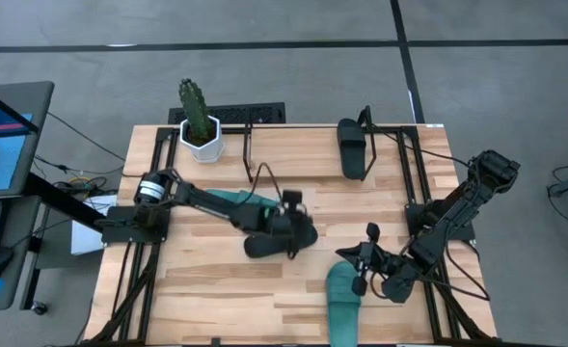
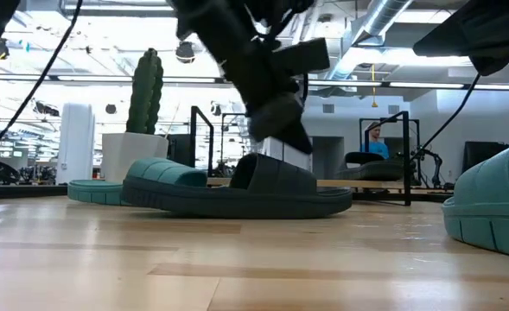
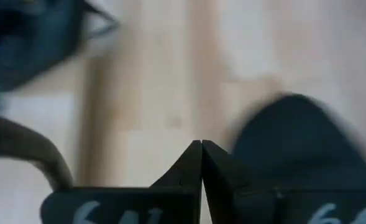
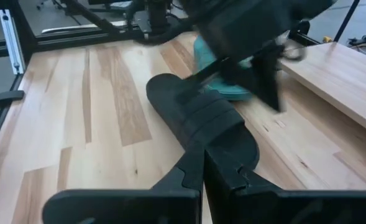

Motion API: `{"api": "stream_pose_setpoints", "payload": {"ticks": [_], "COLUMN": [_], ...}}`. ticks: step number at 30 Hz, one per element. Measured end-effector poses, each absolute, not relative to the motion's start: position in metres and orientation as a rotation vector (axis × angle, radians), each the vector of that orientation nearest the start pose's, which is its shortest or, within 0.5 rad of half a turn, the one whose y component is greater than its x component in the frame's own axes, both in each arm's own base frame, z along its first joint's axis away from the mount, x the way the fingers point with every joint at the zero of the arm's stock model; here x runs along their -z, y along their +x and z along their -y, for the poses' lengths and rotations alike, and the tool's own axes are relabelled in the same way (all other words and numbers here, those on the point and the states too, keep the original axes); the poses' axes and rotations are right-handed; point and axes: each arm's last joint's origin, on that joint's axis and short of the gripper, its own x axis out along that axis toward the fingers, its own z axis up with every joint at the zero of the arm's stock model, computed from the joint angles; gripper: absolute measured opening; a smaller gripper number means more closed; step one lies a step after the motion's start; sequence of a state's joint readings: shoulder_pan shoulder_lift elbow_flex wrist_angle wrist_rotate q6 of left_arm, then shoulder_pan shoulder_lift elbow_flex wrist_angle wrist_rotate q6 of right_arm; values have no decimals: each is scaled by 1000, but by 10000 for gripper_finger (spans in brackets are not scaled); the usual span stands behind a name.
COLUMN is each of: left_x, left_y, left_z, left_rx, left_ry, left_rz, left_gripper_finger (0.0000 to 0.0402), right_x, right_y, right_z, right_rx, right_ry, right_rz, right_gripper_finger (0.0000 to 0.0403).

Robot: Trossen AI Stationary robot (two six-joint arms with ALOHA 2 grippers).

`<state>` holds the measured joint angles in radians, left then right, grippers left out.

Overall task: Pick and place slides into the shelf
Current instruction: Put the black slide on the shelf

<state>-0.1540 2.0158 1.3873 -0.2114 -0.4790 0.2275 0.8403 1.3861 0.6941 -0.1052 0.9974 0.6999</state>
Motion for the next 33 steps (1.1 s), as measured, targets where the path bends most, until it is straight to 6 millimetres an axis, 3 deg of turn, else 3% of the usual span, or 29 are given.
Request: {"api": "stream_pose_setpoints", "payload": {"ticks": [6, 11, 19, 23, 27, 33], "left_x": [-213, -241, -222, -203, -173, -136], "left_y": [436, 418, 364, 345, 325, 303], "left_z": [35, 60, 108, 121, 123, 108], "left_rx": [-321, -208, -164, -145, -136, -237], "left_ry": [603, 638, 695, 741, 781, 885], "left_rz": [-888, -1112, -1524, -1587, -1681, -1718], "left_gripper_finger": [0, 0, 0, 0, 0, 0], "right_x": [-193, -193, -192, -192, -192, -192], "right_y": [190, 190, 189, 189, 189, 190], "right_z": [-174, -174, -174, -174, -174, -174], "right_rx": [307, 306, 306, 305, 305, 307], "right_ry": [46, 46, 44, 44, 46, 58], "right_rz": [-401, -401, -407, -408, -408, -406], "right_gripper_finger": [0, 0, 0, 0, 0, 0]}}
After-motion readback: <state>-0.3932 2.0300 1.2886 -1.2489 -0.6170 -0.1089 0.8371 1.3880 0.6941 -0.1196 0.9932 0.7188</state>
